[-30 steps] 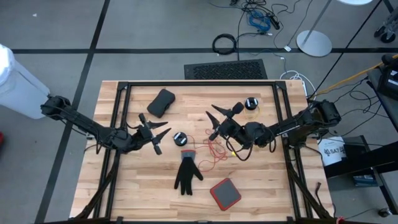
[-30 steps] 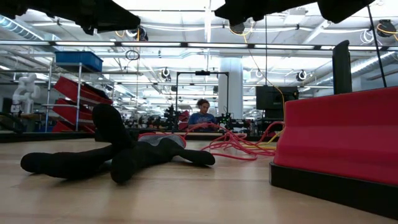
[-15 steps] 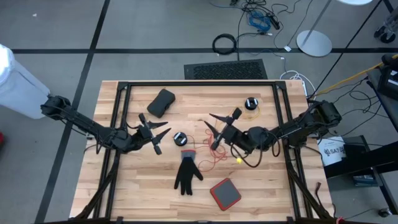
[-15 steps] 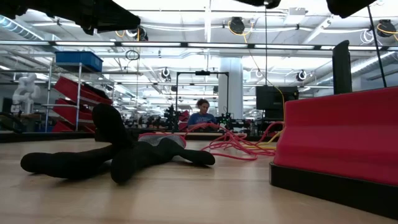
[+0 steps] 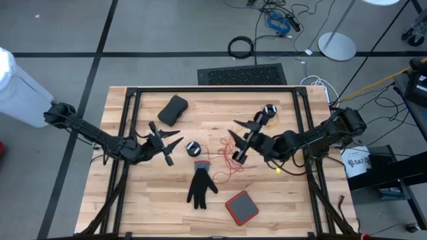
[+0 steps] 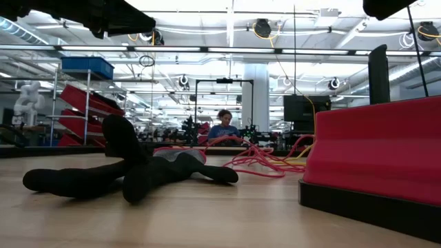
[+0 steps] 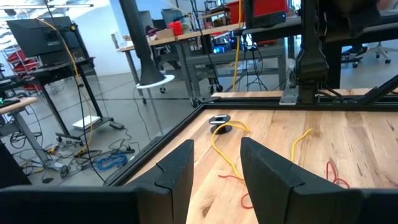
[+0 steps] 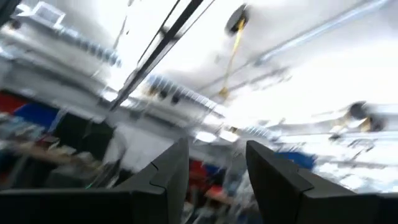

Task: Coil cords
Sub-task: Coil the red wire onto the black spool

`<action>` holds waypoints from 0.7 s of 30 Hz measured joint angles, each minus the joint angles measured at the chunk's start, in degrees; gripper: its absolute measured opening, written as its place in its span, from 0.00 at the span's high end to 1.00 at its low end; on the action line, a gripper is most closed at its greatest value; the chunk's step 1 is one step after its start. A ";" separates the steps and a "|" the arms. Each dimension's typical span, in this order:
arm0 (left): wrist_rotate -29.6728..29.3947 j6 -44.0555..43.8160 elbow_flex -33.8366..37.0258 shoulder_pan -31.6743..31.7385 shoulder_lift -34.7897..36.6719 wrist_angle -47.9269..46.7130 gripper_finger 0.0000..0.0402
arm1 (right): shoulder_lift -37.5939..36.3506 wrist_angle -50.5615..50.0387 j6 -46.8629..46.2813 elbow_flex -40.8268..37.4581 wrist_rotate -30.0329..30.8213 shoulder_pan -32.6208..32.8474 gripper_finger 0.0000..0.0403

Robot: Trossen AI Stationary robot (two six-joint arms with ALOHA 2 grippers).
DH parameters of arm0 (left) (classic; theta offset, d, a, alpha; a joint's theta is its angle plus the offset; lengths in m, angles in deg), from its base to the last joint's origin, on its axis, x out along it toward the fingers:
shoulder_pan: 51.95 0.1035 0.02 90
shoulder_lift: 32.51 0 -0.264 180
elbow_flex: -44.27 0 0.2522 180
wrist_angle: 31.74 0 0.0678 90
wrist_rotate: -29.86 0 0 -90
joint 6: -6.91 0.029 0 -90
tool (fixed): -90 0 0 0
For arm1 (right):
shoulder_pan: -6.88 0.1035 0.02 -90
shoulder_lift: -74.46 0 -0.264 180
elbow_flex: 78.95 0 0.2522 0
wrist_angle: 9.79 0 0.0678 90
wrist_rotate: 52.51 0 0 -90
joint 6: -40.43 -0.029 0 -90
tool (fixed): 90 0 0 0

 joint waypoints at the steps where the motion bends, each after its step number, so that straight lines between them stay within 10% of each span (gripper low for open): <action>1: 0.00 -0.01 0.00 0.00 0.00 0.00 0.65 | -0.15 0.14 2.26 0.04 -0.01 -0.06 0.64; 14: 0.01 -0.01 0.00 0.00 0.00 -0.01 0.65 | -4.04 -1.26 33.85 1.88 1.14 -1.37 0.64; 21: 0.01 -0.01 0.00 0.00 0.01 -0.04 0.65 | -5.93 -4.51 40.55 1.88 20.31 -1.38 0.64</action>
